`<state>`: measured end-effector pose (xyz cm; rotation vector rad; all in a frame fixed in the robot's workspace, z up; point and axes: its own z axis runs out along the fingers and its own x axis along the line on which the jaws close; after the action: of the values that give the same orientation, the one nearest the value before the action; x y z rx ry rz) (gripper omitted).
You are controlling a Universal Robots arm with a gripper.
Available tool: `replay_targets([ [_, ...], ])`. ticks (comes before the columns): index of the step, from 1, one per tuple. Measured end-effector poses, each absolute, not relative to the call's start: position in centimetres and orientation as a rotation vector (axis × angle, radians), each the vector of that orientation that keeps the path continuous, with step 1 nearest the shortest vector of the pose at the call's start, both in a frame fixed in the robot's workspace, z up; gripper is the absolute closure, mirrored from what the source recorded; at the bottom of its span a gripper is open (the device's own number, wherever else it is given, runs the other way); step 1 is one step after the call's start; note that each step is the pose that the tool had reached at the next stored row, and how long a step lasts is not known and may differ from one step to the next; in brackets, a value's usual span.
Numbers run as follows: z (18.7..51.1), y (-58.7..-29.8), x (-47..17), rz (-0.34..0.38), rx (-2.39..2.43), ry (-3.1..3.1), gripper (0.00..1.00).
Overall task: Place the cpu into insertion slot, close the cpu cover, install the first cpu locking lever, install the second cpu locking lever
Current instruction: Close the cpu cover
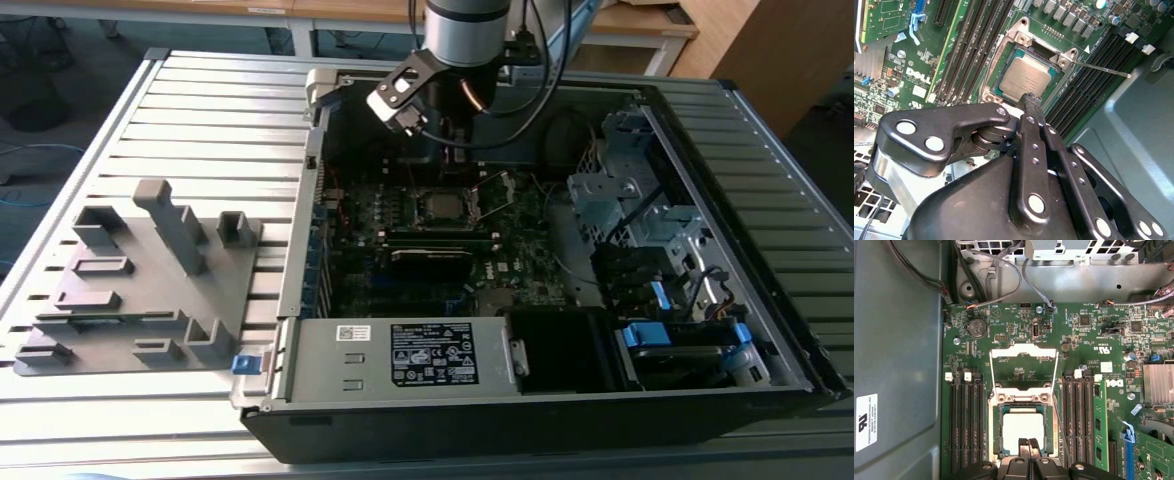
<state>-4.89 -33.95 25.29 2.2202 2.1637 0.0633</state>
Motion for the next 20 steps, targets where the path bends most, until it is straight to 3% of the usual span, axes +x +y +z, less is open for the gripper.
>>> replay_targets([
  [20,25.66,-33.93,-3.86,0.064,2.22,2.163,0.89],
])
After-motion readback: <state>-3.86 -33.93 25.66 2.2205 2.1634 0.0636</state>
